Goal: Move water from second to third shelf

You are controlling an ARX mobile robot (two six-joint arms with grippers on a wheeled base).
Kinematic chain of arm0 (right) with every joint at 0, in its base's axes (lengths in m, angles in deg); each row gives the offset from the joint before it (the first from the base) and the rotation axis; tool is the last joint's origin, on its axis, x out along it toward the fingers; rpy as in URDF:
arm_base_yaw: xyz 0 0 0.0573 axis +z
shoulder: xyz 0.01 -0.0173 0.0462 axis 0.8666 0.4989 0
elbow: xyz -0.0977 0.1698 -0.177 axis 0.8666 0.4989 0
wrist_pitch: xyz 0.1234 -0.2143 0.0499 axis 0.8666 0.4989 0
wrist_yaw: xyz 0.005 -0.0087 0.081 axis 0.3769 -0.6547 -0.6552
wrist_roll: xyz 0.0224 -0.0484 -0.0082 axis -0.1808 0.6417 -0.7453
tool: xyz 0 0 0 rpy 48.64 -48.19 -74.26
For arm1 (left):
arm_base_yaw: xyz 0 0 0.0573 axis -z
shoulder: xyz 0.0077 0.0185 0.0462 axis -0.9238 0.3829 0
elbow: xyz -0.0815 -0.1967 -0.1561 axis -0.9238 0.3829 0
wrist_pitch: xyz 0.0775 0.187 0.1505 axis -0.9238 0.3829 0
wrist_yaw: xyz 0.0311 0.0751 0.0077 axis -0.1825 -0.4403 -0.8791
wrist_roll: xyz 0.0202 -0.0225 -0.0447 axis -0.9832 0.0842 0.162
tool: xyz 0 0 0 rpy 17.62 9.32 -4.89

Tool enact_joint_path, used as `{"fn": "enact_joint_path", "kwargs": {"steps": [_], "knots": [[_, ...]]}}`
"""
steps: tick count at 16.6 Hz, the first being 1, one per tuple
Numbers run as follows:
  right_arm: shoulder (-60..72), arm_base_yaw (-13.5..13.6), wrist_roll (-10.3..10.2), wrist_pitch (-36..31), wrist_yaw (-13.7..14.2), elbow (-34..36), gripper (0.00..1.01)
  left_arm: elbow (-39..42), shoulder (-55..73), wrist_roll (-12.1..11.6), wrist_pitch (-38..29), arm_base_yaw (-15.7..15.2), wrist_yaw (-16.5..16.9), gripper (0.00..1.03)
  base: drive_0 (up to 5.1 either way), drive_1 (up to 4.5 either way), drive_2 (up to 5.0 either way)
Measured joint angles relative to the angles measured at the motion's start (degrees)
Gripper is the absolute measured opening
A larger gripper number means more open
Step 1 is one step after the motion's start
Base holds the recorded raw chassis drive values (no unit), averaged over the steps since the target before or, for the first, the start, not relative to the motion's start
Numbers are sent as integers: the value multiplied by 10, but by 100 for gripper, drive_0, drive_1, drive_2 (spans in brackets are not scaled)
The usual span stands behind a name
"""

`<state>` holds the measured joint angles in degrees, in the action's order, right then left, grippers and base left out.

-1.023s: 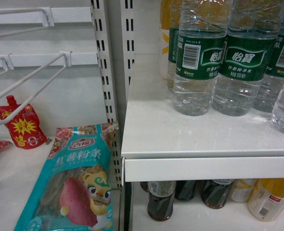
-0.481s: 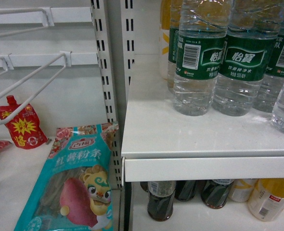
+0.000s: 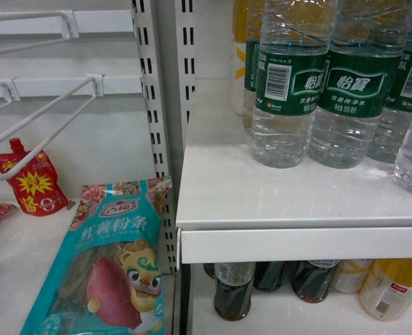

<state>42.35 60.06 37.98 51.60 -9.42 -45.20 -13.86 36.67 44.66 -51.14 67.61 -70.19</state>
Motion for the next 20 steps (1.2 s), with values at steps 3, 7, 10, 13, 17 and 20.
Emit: {"fn": "enact_joint_path", "kwargs": {"steps": [3, 7, 10, 13, 17, 20], "knots": [[0, 0, 0, -1, 0, 0, 98, 0, 0, 0, -2, 0, 0, 98, 0, 0, 0], [0, 0, 0, -1, 0, 0, 98, 0, 0, 0, -1, 0, 0, 98, 0, 0, 0], [0, 0, 0, 0, 0, 0, 98, 0, 0, 0, 0, 0, 0, 98, 0, 0, 0], [0, 0, 0, 0, 0, 0, 98, 0, 0, 0, 0, 0, 0, 98, 0, 0, 0], [0, 0, 0, 2, 0, 0, 98, 0, 0, 0, 2, 0, 0, 98, 0, 0, 0], [0, 0, 0, 2, 0, 0, 98, 0, 0, 0, 1, 0, 0, 98, 0, 0, 0]]}}
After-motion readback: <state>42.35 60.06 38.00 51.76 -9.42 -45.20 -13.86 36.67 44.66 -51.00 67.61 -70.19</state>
